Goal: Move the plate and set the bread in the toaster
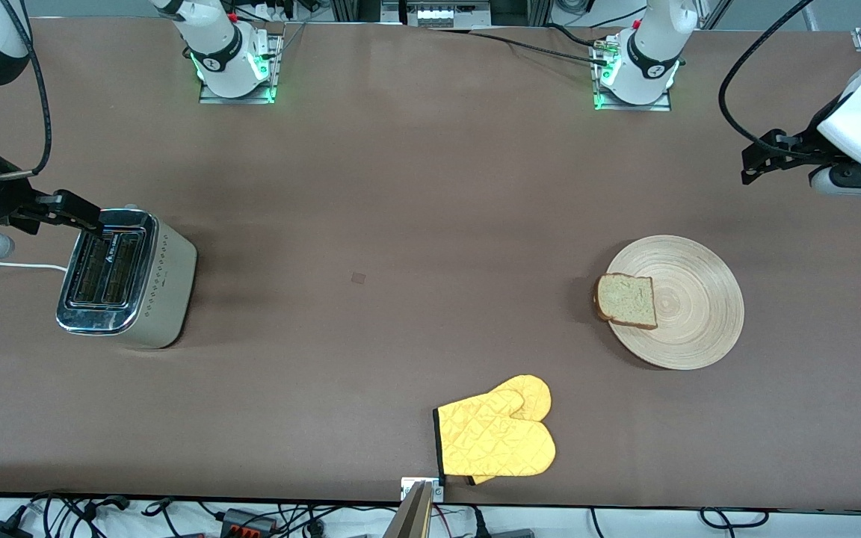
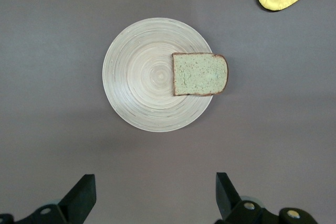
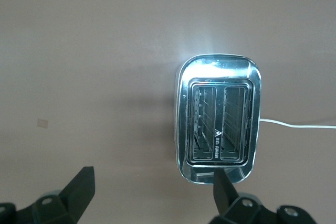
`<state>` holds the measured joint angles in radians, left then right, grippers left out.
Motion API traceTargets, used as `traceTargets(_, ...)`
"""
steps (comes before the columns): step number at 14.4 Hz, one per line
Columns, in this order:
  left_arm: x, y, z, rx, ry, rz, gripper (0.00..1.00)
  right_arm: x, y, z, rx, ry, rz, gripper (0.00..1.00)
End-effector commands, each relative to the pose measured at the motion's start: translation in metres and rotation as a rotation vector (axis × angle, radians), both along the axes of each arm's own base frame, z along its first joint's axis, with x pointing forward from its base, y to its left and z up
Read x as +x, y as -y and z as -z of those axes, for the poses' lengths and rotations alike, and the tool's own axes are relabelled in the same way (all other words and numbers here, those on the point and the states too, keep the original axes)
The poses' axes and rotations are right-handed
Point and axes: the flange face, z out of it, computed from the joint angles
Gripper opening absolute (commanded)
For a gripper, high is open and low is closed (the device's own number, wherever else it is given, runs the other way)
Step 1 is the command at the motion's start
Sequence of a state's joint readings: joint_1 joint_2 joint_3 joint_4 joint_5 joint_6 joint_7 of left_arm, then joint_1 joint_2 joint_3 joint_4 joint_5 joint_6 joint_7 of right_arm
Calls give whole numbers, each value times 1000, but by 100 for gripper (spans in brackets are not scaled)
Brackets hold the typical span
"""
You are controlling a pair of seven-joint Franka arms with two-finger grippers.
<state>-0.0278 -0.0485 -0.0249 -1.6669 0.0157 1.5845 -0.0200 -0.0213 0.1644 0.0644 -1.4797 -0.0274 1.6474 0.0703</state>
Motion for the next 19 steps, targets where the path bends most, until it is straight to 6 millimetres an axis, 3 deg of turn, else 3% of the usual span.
traceTargets(1, 2, -3, -5, 0, -6, -13, 100, -5, 1, -4, -6, -5, -3, 100)
traceTargets(19, 2, -3, -7, 1, -1, -13, 100, -3, 4, -3, -7, -3, -9, 100)
